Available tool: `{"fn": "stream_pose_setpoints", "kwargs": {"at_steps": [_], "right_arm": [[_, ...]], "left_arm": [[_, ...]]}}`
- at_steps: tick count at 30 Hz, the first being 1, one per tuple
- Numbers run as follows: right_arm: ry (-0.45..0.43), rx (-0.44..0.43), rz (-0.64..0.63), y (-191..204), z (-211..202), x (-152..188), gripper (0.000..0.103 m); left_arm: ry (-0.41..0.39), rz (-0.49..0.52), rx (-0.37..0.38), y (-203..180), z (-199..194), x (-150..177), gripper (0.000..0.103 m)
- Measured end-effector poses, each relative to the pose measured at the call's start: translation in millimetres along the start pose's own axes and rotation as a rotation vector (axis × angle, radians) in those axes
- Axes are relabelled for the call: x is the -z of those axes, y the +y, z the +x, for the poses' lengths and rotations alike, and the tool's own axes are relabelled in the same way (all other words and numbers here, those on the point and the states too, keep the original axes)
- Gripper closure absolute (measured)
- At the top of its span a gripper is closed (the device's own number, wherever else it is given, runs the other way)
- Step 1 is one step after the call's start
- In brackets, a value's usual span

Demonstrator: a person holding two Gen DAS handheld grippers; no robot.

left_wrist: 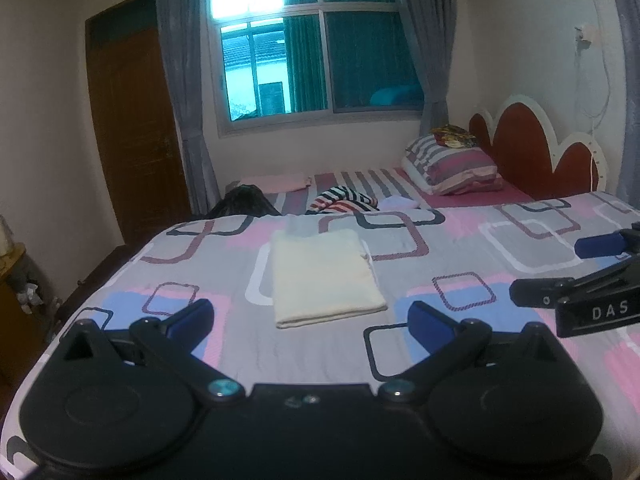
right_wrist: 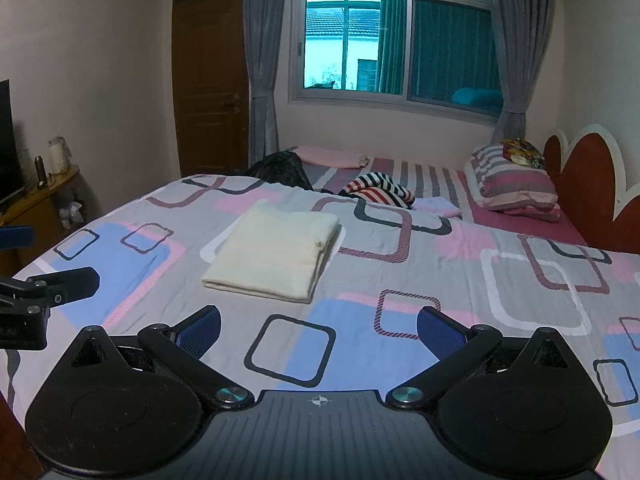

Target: Fold small clothes

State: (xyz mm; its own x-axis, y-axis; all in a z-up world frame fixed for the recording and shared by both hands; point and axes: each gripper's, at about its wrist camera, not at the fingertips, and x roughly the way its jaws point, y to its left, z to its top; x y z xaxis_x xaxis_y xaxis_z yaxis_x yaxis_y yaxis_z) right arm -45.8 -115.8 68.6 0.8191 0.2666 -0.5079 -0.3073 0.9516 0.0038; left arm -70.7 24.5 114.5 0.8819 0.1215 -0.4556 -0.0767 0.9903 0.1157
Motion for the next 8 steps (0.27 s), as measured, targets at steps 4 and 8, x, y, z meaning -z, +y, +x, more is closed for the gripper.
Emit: {"fn": "stream_pose_setpoints", "kwargs": {"at_steps": [4,8], "right_arm": [[-0.003,-0.006,-0.006,1.1,-0.6,-0.5,0.000],[-0.006,-0.011,-0.010,0.6,-1.7,-0.9,0.000]], "left_arm": [[-0.002,0.006,0.023,-2.2,-1.3,-0.1,0.001],[-0.006,0.005,0.023,-2.4,-3.6,0.6,0.001]]}}
